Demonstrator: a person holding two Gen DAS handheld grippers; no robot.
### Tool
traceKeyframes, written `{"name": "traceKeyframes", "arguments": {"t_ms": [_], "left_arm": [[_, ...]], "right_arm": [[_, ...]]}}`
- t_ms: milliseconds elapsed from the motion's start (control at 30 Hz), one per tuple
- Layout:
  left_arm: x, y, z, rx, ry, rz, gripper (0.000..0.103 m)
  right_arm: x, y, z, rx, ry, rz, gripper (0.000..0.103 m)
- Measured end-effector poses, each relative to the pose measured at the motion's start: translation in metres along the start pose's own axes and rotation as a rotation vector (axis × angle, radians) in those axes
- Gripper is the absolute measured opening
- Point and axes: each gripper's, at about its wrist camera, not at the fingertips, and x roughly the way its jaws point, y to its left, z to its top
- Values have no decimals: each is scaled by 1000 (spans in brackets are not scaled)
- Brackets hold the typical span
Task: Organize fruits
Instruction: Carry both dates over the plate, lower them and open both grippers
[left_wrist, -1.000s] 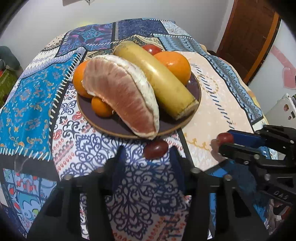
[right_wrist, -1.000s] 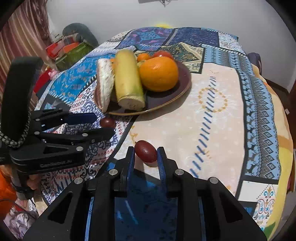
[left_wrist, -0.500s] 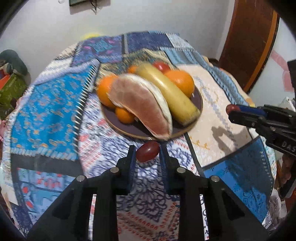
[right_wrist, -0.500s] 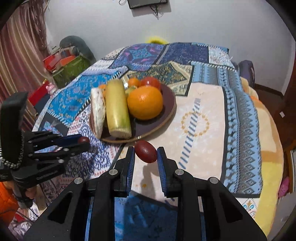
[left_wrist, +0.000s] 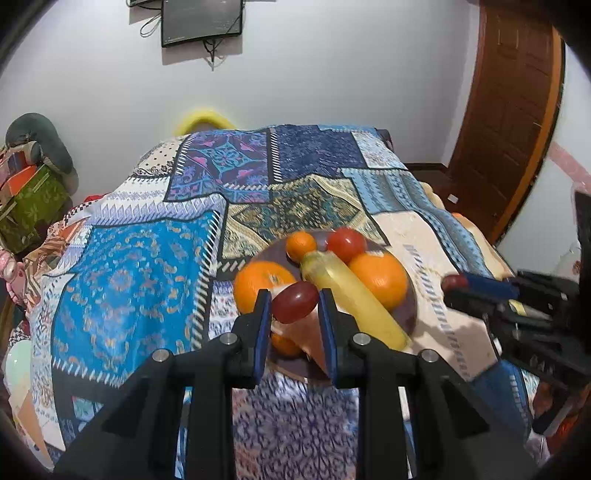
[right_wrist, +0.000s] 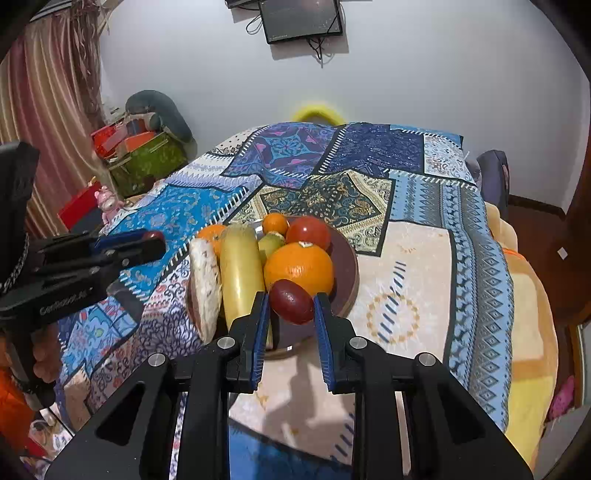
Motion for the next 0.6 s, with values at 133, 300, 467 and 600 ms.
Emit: {"name": "traceKeyframes", "arguments": {"t_ms": [133,300,467,600], "left_arm": [[30,11,11,-33,29,26,26],[49,15,13,-52,51,18,25],[60,14,12,-70,61,9,26],[61,11,12,-62,59,16,32]], "right_arm": [[16,-1,1,10,19,13,22],[33,-1,-4,2,57,16,22],[47,-7,-9,24,90,25,23],[51,-8,-9,30,96,34,23]]}}
